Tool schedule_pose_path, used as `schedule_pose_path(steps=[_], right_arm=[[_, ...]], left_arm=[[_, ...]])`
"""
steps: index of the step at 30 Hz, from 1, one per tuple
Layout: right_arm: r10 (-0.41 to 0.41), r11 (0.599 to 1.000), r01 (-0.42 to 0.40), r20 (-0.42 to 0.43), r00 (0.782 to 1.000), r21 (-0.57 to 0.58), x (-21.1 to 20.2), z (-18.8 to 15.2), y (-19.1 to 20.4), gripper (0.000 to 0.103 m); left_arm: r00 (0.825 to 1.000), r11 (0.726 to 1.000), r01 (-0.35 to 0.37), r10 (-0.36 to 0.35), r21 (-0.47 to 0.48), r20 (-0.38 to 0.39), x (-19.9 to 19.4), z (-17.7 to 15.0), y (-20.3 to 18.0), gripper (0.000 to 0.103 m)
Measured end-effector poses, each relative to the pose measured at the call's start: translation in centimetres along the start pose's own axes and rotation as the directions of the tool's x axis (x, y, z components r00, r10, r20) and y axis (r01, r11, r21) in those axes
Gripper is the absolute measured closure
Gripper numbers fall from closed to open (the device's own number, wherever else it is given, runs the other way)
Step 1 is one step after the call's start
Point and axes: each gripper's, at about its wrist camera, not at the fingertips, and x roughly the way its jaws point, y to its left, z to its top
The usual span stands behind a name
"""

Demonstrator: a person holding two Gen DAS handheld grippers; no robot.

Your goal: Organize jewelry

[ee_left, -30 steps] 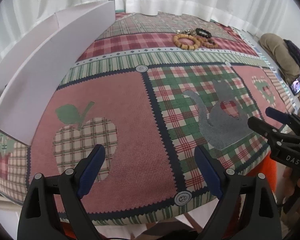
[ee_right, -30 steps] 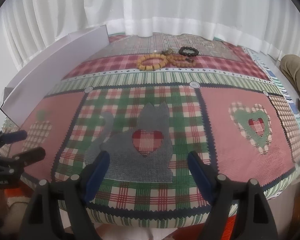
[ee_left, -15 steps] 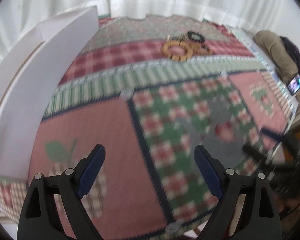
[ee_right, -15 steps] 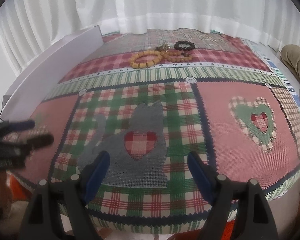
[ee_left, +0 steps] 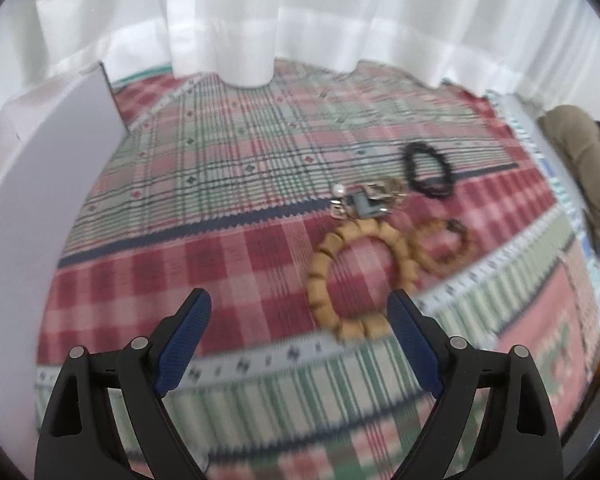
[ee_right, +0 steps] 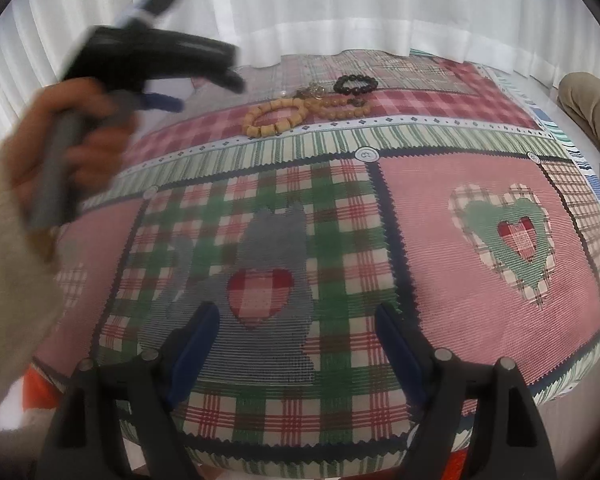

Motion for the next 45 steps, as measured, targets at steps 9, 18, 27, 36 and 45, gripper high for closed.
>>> schedule_pose_path(steps=[9, 18, 27, 36, 45], right_arm=[[0.010, 1.000, -0.010, -0.001, 1.000, 0.020, 0.2, 0.2, -1.1, 0.021], [0.011, 1.000, -0.011, 0.000, 1.000, 0.019, 0.1, 0.0, -0.6, 0.021], [0.015, 0.999, -0.015, 0.008, 1.000, 0.028, -0.9, -0.6, -0.3, 0.021], [0.038, 0.999, -0.038, -0.002, 0.999, 0.004, -1.1, -0.8, 1.6, 0.021], [0.078, 0.997, -0.079, -0.047, 0.996, -0.027, -0.6, -1.1, 4.1, 0.021]], left_arm=[[0.996, 0.995, -0.085, 0.086, 0.044, -0.021, 3.6, -0.7, -0.7, 0.019], [0.994, 0.989, -0.112, 0.113, 0.098, -0.005, 1.9, -2.1, -0.8, 0.091], [0.996, 0.997, -0.069, 0.071, 0.030, -0.045, -1.6, -6.4, 3.4, 0.091], [0.993, 0.995, -0.087, 0.082, -0.054, -0.090, -5.9, -13.8, 10.1, 0.091], [0.996, 0.991, -0.077, 0.070, -0.108, -0.063, -8.0, -17.6, 12.7, 0.090]])
